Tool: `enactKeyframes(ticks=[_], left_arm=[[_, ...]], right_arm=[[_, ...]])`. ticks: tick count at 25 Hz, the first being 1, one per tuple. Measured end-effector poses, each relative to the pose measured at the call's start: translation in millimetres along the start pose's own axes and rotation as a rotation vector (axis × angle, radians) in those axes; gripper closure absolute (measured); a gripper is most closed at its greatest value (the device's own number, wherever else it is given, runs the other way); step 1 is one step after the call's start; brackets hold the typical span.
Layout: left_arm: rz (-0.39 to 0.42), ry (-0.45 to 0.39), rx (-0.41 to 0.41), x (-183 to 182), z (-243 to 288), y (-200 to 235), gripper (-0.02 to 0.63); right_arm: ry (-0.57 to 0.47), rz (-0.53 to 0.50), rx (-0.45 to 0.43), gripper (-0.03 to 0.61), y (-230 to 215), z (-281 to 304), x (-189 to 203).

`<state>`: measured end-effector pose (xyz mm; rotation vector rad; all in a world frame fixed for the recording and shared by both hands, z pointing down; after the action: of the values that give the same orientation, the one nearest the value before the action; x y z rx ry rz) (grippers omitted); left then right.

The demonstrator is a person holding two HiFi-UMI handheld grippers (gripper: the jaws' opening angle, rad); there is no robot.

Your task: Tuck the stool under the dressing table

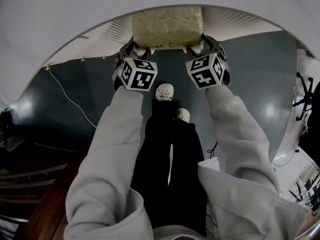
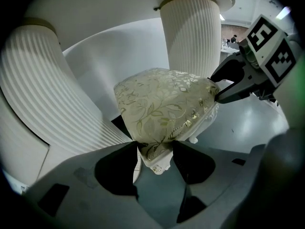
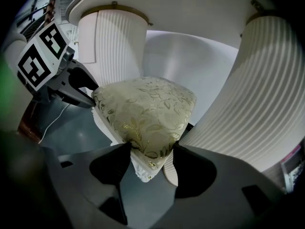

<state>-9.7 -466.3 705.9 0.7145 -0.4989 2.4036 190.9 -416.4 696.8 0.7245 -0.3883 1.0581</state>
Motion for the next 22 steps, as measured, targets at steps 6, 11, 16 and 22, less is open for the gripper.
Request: enactKeyframes(ticks=[6, 11, 16, 22], left_arm=[[0.012, -0.013, -0.027, -11.1, 3.9, 10.1, 0.379], [0.011, -0.045, -0.055, -21.7, 11.2, 16.9, 0.382], [0.001, -0.054, -0.092, -28.0, 18.2, 25.8, 0.387], [-0.011, -0.03, -0.094, -32.7, 22.5, 29.2, 0.387]], right_arm=[[-0.02, -0.011, 0.037, 0.249, -5.6, 5.1, -11.8], [-0.043, -0.018, 0.082, 0.258, -12.0, 12.7, -19.7], [-0.054, -0.001, 0.107, 0.262, -14.1, 21.9, -27.8], [-0.054, 0.049, 0.112, 0.29, -14.7, 23.9, -27.3]])
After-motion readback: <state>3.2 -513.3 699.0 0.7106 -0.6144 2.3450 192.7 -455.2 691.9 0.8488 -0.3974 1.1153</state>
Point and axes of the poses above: the fingertips, and each gripper's own axes: z forward along the fingers, y to its left, x out of its underside, the point moved 6 cm from there along -z, backward along the fingers, and after that the axes turned 5 degrees about x, right-handed, at the moved point
